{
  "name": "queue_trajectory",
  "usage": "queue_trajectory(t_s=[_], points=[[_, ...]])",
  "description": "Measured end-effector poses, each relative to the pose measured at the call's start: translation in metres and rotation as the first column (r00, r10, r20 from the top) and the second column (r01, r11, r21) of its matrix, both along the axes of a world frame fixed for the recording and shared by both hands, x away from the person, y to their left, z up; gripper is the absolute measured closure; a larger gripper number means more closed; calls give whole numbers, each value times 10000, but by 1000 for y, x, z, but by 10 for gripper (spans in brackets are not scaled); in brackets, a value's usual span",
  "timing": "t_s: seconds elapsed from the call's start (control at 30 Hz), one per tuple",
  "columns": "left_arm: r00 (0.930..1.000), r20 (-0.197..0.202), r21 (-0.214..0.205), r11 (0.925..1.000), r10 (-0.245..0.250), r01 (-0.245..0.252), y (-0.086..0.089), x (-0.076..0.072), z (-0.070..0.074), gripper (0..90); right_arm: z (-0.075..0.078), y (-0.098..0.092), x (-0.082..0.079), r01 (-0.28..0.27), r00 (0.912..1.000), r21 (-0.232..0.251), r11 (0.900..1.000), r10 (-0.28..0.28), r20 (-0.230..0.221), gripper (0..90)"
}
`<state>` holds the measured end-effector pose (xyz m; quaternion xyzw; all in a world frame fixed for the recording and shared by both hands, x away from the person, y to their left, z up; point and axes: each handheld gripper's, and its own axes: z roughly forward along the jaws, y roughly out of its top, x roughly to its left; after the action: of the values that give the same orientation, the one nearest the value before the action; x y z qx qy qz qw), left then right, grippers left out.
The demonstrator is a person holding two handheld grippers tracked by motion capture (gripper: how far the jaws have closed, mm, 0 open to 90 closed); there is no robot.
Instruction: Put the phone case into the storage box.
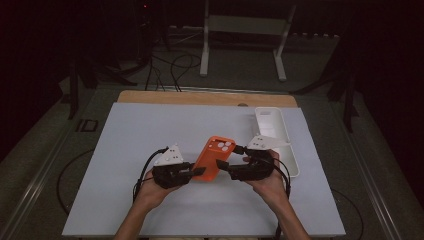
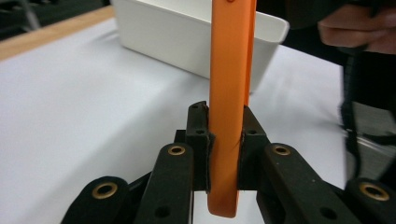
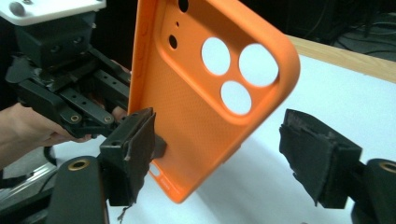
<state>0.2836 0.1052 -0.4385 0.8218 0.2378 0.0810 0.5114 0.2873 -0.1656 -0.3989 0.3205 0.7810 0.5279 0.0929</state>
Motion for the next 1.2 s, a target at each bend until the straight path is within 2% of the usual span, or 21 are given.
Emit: queue_trajectory(t_s=[0.17,0.27,0.3,0.33,0.5,0.53,0.67,0.77,0.87,0.9,1.07,1.1,1.2], points=[[9963,367,111,9969,777,-781,0,-3,1,803,1,1,-2,310,9994,-97,9995,-309,122,199],[9878,659,130,9898,1408,-1419,1,-4,1,803,1,2,-2,574,9981,-111,9983,-572,219,146],[9878,659,130,9898,1408,-1419,1,-4,1,803,1,2,-3,702,9973,-55,9975,-701,208,137],[9808,831,155,9838,1765,-1783,1,-5,1,803,1,3,-2,807,9965,-47,9967,-806,228,132],[9769,956,246,9806,1913,-1945,1,-7,1,803,2,5,-3,886,9957,-10,9961,-886,267,116],[9733,1070,315,9778,2029,-2073,0,-8,0,803,2,8,-3,967,9949,75,9953,-968,284,116],[9714,1134,466,9755,2086,-2150,-3,-10,-1,803,3,12,-3,1069,9938,162,9941,-1073,300,113],[9637,1316,563,9689,2322,-2412,-7,-13,-3,803,4,15,-3,1280,9910,263,9914,-1289,370,113],[9607,1375,597,9661,2413,-2512,-9,-14,-4,803,5,17,-2,1349,9900,399,9900,-1364,362,113],[9564,1489,634,9628,2513,-2628,-11,-16,-5,803,5,18,-2,1369,9897,437,9896,-1385,358,113],[9519,1532,570,9593,2653,-2765,-14,-18,-7,803,7,22,0,1518,9877,639,9863,-1537,273,113],[9466,1612,544,9551,2794,-2912,-16,-20,-8,803,7,23,0,1540,9874,668,9858,-1560,258,113],[9428,1675,499,9526,2882,-3000,-19,-22,-10,803,9,28,1,1616,9863,832,9834,-1637,195,105]])
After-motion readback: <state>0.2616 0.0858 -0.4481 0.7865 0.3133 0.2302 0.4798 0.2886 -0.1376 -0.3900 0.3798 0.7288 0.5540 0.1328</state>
